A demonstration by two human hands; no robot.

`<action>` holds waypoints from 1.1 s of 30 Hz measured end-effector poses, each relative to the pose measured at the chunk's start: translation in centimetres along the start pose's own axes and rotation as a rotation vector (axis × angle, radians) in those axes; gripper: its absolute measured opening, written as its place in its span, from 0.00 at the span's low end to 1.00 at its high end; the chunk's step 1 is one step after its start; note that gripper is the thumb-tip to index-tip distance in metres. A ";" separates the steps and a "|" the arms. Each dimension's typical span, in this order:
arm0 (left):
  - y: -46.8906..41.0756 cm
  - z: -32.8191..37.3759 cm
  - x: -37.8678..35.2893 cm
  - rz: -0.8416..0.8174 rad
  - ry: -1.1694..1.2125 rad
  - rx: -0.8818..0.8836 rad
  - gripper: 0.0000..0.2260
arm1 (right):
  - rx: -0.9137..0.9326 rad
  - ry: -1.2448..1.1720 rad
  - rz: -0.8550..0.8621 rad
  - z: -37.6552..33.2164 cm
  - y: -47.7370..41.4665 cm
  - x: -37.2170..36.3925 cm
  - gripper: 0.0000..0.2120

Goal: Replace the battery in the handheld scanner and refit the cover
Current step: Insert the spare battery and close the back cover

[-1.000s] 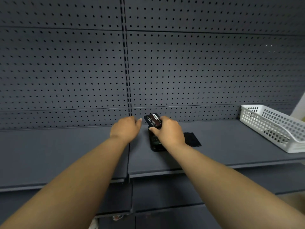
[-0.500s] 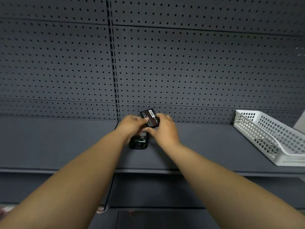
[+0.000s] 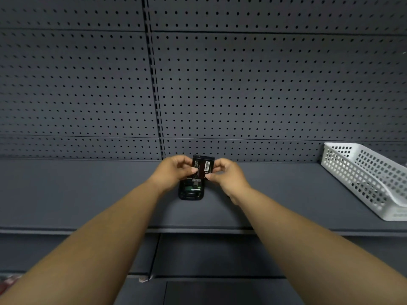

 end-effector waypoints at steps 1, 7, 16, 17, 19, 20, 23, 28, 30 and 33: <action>0.0 0.0 0.1 -0.002 -0.016 -0.006 0.09 | 0.006 -0.004 0.005 0.1 0.0 -0.2 0.15; -0.2 -0.5 1.0 -0.017 -0.037 -0.018 0.09 | 0.013 -0.016 -0.001 -0.2 0.1 -0.6 0.12; -1.3 -2.1 1.7 0.034 -0.035 0.164 0.12 | -0.159 -0.228 -0.024 -0.2 -0.4 -2.2 0.17; -1.4 -2.3 1.8 0.036 -0.039 0.186 0.14 | -0.191 -0.230 -0.013 -0.2 -0.5 -2.4 0.18; -1.5 -2.6 1.8 0.036 -0.037 0.223 0.14 | -0.246 -0.216 -0.007 -0.1 -0.7 -2.8 0.17; -1.5 -2.7 1.9 0.030 -0.035 0.236 0.14 | -0.265 -0.204 -0.007 0.1 -0.9 -2.9 0.17; -1.7 -3.0 2.0 0.008 -0.027 0.266 0.11 | -0.292 -0.164 -0.015 0.4 -1.3 -3.1 0.15; -1.8 -3.1 2.5 -0.007 0.007 0.319 0.04 | -0.324 -0.138 -0.033 0.6 -2.0 -3.2 0.04; -1.8 -3.2 2.7 -0.006 0.011 0.338 0.05 | -0.331 -0.127 -0.042 0.6 -2.3 -3.4 0.09; -1.9 -3.2 2.8 -0.013 0.032 0.352 0.05 | -0.349 -0.112 -0.049 0.7 -2.4 -3.6 0.10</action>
Point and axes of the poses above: each hand's wrist, its own y-axis away from the middle knuckle, its own x-axis out of the back of the hand, z = x × y, the point moved 2 cm from there along -y, towards the middle knuckle, and after that the axes turned 12 degrees about y, right-handed, at the moved point
